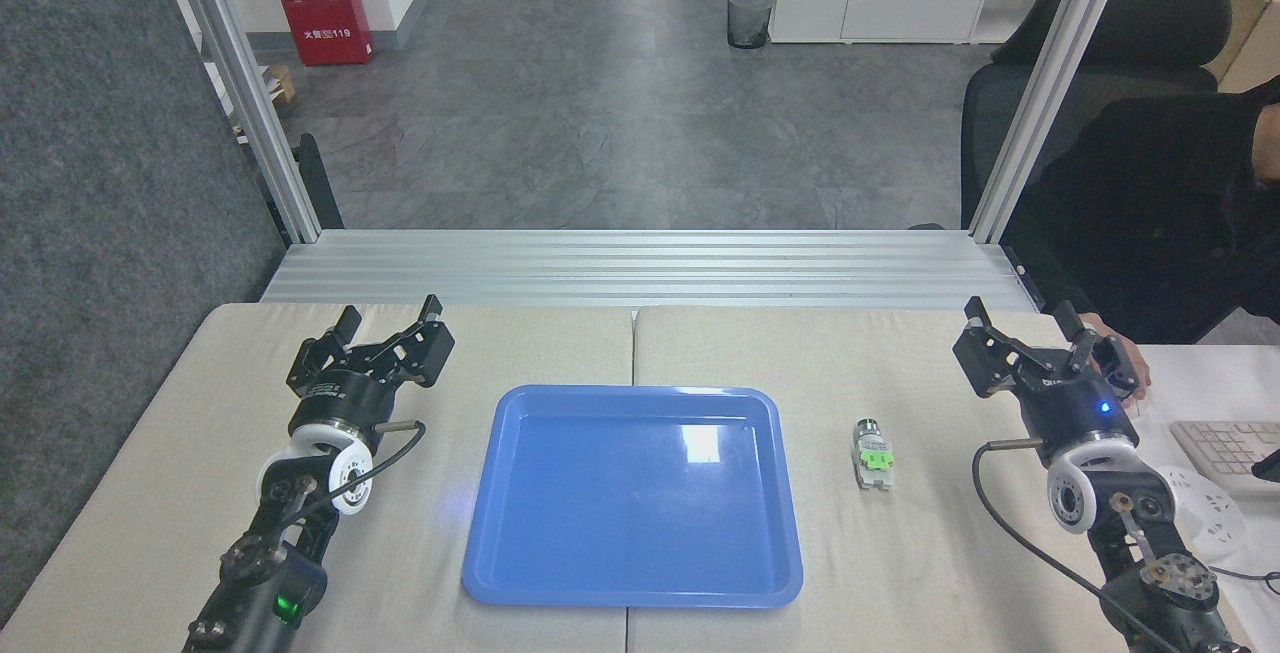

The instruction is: Pick up switch part and place in tray

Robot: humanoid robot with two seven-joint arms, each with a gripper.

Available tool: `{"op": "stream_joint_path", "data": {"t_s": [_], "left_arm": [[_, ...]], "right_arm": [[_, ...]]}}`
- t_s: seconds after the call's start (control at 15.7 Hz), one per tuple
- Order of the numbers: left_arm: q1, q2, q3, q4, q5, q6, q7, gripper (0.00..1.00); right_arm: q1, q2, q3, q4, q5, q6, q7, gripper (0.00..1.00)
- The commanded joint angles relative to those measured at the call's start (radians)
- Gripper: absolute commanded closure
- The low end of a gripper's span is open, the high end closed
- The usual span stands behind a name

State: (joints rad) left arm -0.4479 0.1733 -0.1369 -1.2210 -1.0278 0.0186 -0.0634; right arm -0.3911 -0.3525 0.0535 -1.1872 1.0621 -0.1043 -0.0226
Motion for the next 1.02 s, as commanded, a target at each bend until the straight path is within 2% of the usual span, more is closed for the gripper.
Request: {"op": "stream_joint_path", "data": {"t_s": [0.0,0.96], "left_arm": [[0.000,0.000,0.000,0.000,0.000,0.000,0.001,0.00],[0.000,0.000,0.000,0.000,0.000,0.000,0.001,0.00]], "right_arm": [[0.000,0.000,0.000,0.000,0.001,0.000,0.000,0.02],[0.000,0.001,0.002,0.000,0.003,0.001,0.000,0.02]]}}
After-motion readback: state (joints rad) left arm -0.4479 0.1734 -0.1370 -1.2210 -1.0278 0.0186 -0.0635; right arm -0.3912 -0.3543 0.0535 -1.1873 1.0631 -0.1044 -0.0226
